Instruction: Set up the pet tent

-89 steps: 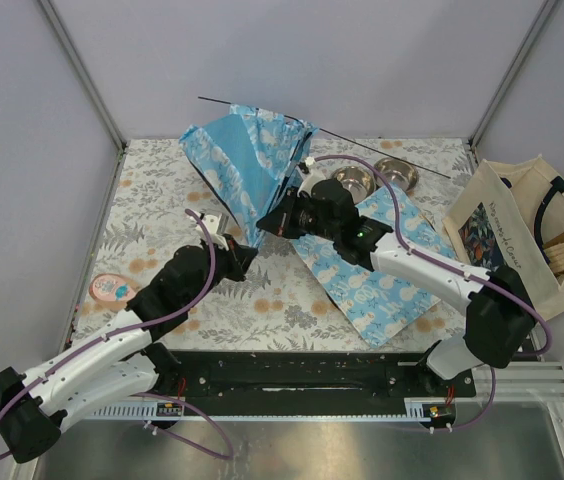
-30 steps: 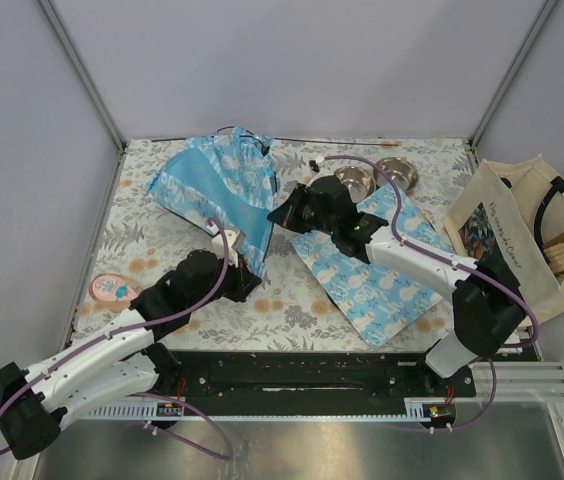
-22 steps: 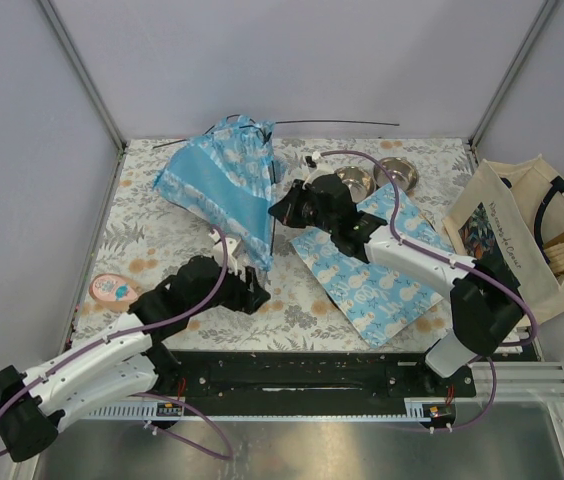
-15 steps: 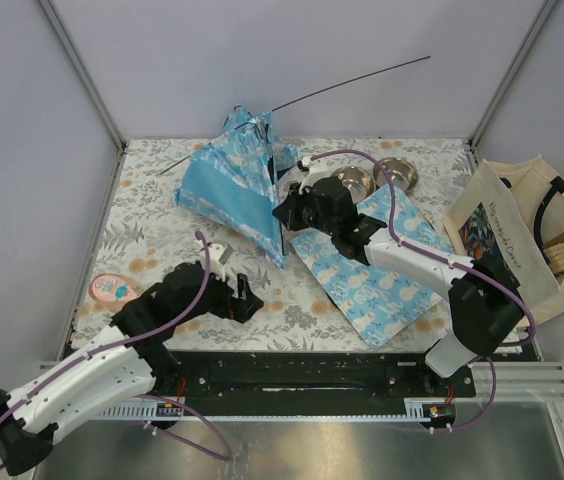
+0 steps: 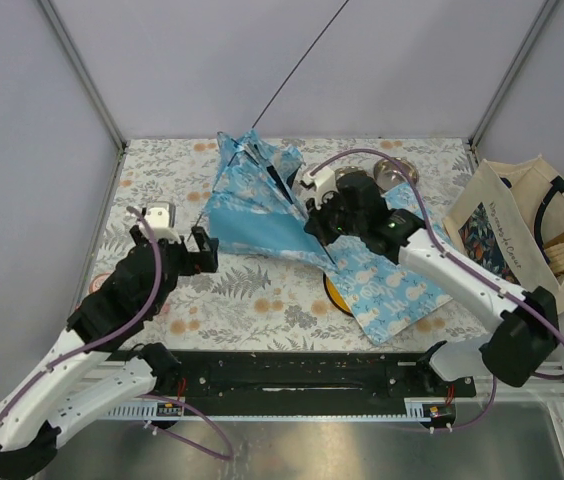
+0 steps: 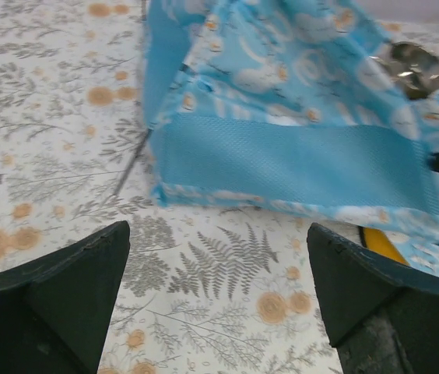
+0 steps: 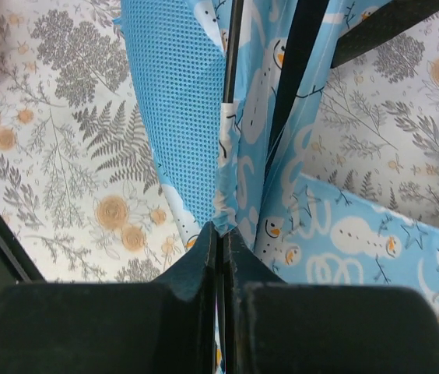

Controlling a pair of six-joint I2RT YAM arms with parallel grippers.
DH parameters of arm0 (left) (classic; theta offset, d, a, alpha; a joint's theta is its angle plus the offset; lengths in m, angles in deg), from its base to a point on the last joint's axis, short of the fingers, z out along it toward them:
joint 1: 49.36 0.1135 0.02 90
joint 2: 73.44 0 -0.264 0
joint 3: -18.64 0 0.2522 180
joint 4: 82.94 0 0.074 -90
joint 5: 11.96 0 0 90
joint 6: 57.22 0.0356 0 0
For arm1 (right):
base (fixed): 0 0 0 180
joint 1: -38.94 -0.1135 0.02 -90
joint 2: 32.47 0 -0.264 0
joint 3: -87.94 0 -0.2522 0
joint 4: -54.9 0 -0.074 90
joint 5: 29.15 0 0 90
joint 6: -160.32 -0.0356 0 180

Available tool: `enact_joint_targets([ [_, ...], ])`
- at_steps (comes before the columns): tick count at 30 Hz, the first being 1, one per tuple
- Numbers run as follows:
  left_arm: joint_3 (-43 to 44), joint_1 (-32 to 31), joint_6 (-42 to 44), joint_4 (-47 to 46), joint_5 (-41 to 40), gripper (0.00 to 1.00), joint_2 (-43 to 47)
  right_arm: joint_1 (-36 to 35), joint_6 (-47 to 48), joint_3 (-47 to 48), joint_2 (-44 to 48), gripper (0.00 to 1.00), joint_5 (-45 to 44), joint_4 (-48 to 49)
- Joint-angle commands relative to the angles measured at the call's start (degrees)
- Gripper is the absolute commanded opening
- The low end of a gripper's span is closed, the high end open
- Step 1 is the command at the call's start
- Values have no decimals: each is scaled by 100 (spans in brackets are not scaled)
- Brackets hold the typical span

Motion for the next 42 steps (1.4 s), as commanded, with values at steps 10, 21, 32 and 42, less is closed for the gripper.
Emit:
enact_joint_targets([
  [10,-29,2647,326,-737,3602,99,-1388,371,731,403,617,0,1553,-2008],
  [21,-697,2665,633,-1529,4114,96,-1843,380,678,-29,1092,0,2010,-2553],
  [32,-223,2700,1143,-1530,5063,6,-2829,389,380,-46,1224,23,1379,-2624],
  [42,-214,2691,985,-722,4554,0,-2031,389,-367,-521,2050,84,605,-1359],
])
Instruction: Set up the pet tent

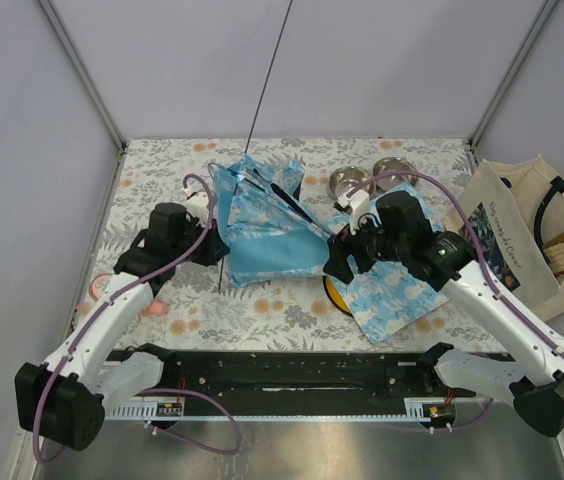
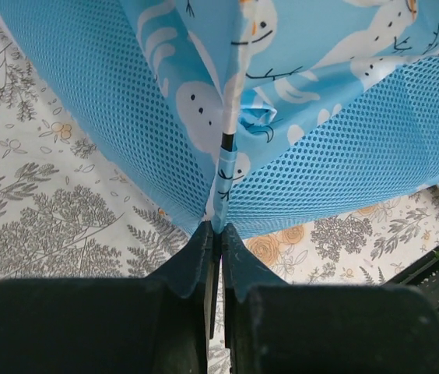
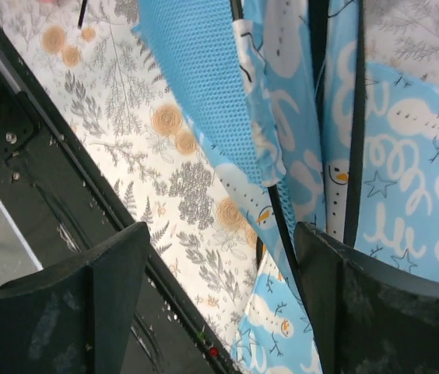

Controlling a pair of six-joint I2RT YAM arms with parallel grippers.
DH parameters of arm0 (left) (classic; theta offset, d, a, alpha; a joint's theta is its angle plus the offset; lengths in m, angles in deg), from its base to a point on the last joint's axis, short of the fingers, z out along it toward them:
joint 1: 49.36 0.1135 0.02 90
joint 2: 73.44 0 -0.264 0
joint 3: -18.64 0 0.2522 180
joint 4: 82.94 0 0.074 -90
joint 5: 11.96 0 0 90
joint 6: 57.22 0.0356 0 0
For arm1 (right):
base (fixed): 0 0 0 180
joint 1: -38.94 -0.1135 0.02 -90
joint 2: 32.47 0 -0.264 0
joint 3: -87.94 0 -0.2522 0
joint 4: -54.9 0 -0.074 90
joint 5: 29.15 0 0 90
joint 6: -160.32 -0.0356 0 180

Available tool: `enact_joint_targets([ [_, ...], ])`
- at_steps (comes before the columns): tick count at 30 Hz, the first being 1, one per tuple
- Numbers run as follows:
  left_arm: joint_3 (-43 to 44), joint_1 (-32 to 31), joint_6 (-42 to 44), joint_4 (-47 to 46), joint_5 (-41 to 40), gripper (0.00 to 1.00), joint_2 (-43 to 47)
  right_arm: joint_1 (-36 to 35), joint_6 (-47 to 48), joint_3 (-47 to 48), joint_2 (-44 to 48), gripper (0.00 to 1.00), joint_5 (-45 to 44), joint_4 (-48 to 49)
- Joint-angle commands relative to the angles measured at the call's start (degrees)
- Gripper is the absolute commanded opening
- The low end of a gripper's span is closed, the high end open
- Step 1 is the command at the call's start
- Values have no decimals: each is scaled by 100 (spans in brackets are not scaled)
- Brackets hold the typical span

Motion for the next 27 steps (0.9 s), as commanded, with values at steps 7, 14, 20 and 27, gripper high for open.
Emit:
enact_joint_targets([
  [7,61,31,-730,1333,-561,0,1531,26,-1061,-159,721,91,-972,1659],
  [14,157,-66,-1547,1703,-605,0,2191,26,-1870,149,774,90,-894,2258],
  [20,-44,-127,-2522,1573,-456,0,2209,-62,-2608,247,370,82,327,2556],
  [27,-686,-399,-3192,291,-315,0,2166,-1177,-3047,-623,19,76,196,3391],
])
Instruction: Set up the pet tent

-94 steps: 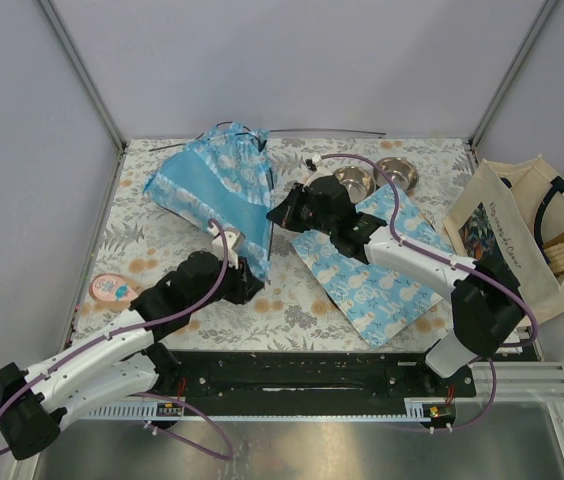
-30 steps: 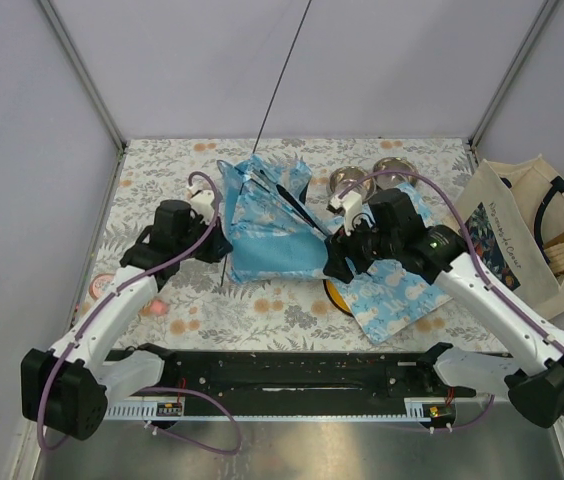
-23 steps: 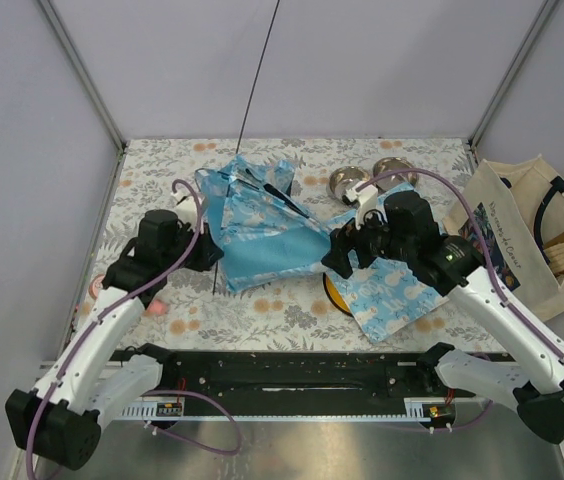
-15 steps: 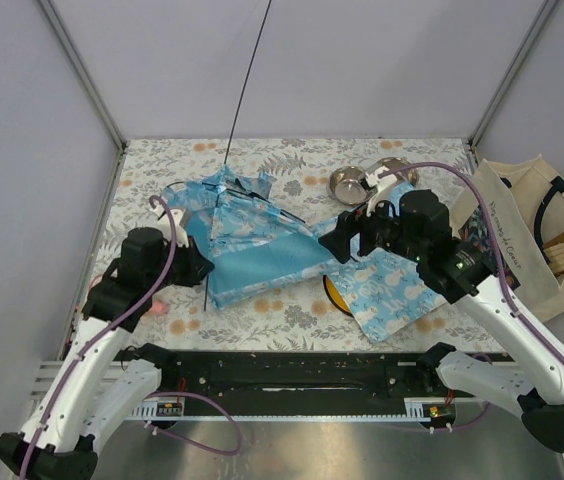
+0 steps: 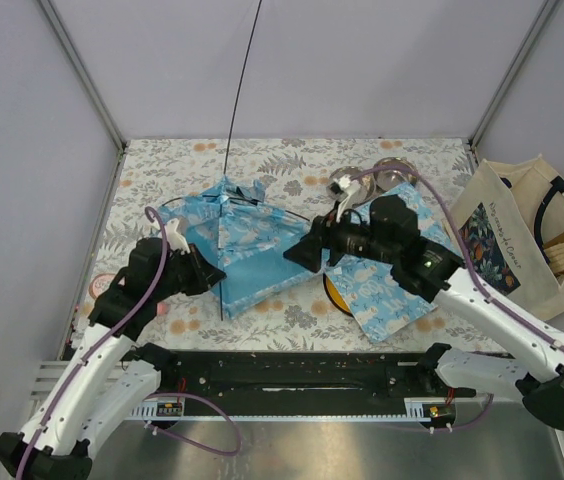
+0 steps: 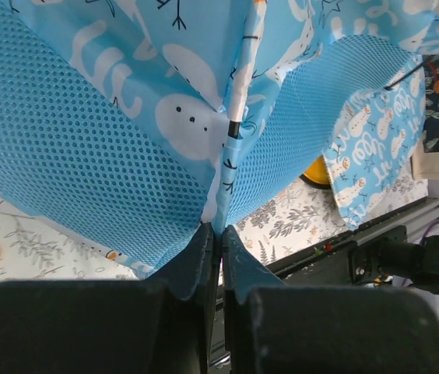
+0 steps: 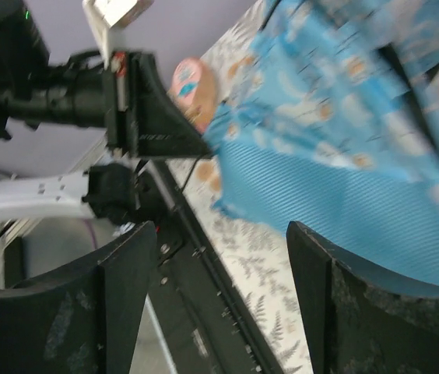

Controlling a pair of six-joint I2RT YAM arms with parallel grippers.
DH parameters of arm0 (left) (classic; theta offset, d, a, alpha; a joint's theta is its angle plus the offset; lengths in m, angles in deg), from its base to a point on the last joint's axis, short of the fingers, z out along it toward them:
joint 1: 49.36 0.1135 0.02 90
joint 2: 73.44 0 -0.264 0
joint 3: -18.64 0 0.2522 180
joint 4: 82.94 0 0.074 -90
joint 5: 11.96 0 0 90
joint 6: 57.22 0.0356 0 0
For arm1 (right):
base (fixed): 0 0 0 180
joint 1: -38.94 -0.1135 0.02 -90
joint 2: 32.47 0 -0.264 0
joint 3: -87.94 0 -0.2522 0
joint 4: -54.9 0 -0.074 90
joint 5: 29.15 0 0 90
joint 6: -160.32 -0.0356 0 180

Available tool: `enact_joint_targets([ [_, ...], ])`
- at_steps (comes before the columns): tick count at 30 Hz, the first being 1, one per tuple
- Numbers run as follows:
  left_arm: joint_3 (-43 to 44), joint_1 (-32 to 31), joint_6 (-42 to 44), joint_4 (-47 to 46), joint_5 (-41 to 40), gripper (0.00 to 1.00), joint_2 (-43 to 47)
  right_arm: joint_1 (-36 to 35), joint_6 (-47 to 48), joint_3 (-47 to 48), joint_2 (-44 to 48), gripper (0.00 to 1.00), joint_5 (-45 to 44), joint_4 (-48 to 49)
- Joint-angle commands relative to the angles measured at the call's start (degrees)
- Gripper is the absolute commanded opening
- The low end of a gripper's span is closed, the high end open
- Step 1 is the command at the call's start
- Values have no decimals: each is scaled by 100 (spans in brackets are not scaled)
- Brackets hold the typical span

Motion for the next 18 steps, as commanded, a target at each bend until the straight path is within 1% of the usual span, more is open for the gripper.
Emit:
enact_joint_targets([
  [1,-192,-128,-711,-1260,102,0,-154,-688,-622,-525,-298,74,301,849],
  [2,-166,-172,-755,-1340,76,0,-224,-785,-736,-675,-369,72,397,1086],
  [6,-114,-374,-913,-1648,15,0,-532,-1312,-974,-852,-851,69,434,1641],
  [10,-122,-664,-1028,-1675,-240,0,-629,-1725,-1273,-931,-1291,72,241,2160],
  [15,-201,-814,-1089,-1683,-398,0,-621,-1955,-1248,-650,-1862,73,-646,2021],
  [18,-272,-840,-1081,-1789,-425,0,-603,-2060,-1265,-518,-2082,72,-1077,1880],
])
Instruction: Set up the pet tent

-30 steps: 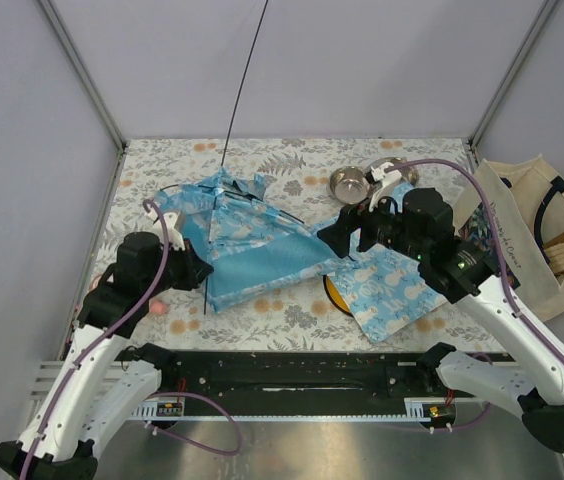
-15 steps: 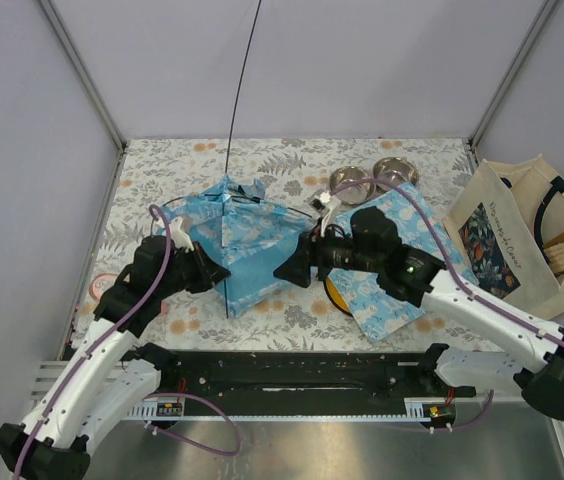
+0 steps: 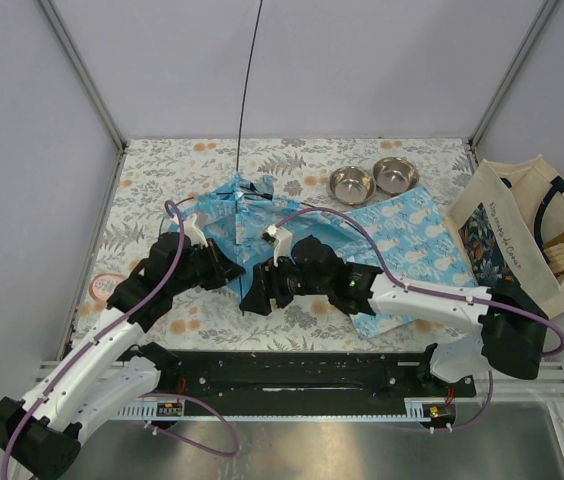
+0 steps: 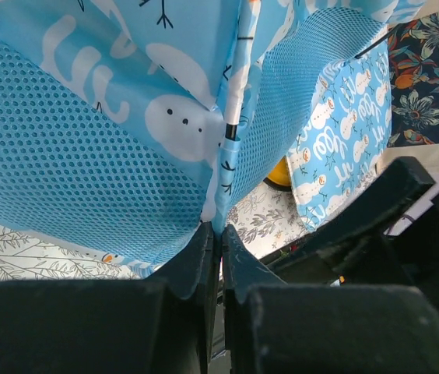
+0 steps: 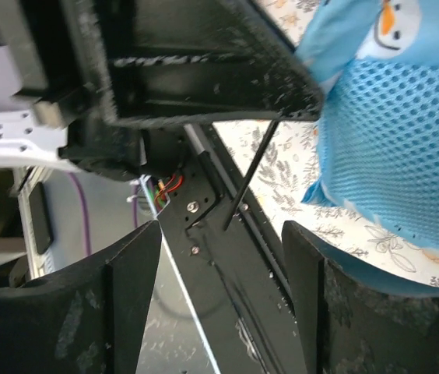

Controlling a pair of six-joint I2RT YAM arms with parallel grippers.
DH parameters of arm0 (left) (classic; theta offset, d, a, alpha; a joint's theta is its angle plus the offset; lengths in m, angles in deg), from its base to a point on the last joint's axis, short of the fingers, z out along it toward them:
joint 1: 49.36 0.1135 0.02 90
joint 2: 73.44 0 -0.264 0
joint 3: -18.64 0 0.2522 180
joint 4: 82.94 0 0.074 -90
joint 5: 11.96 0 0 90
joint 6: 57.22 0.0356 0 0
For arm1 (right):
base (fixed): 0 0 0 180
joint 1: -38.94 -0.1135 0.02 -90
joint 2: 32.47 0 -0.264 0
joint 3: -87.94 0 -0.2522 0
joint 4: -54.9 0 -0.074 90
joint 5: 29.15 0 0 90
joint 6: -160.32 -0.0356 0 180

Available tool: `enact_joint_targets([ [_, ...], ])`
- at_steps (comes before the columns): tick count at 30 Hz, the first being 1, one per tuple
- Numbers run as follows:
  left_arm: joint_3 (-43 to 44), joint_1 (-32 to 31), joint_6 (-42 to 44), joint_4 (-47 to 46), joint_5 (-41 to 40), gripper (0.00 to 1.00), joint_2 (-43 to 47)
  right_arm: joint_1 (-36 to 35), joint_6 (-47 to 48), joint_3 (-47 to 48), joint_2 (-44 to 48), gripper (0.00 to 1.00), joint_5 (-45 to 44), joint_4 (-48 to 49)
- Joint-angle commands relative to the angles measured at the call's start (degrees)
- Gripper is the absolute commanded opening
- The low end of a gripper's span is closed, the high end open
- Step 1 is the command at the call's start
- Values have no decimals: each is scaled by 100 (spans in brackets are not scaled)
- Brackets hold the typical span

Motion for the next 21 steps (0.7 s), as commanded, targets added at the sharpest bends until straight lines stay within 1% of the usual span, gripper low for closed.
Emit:
enact_joint_targets([
  [1,-49,-21,-224,-615,-283,0,35,-159,-87,391,-273,71,-885,208],
  [3,-31,-21,-171,-633,-213,0,18,-246,-148,453,-431,69,-1088,234],
  [5,-14,-21,-66,-624,-177,2,18,-273,-218,479,-598,66,-1246,443],
  [6,13,-21,-40,-607,-151,2,0,-299,-262,497,-677,63,-1299,558],
  [8,74,-30,-13,-563,-37,3,-26,-300,-394,646,-844,55,-1396,463],
  [9,83,-21,13,-571,-19,4,-26,-326,-421,655,-897,50,-1457,463],
  [10,66,-21,13,-571,-28,5,-17,-352,-490,620,-915,42,-1571,497],
  [12,-13,-21,13,-641,-37,7,18,-379,-622,550,-959,19,-1642,559],
  [13,-31,-21,22,-668,-28,9,26,-387,-719,506,-968,8,-1651,542],
  [14,-31,-21,48,-694,-28,14,27,-405,-789,436,-933,1,-1660,576],
  [15,-14,-21,83,-720,-2,20,0,-431,-860,366,-881,0,-1790,629],
  [16,-5,-21,136,-747,7,23,-17,-458,-930,296,-846,0,-1835,638],
  [19,56,-21,250,-835,51,30,-157,-502,-1027,172,-749,0,-1879,673],
  [20,48,-21,294,-887,86,29,-202,-519,-1053,137,-722,0,-1862,743],
  [21,65,-12,321,-923,78,26,-245,-528,-1080,111,-705,0,-1810,752],
])
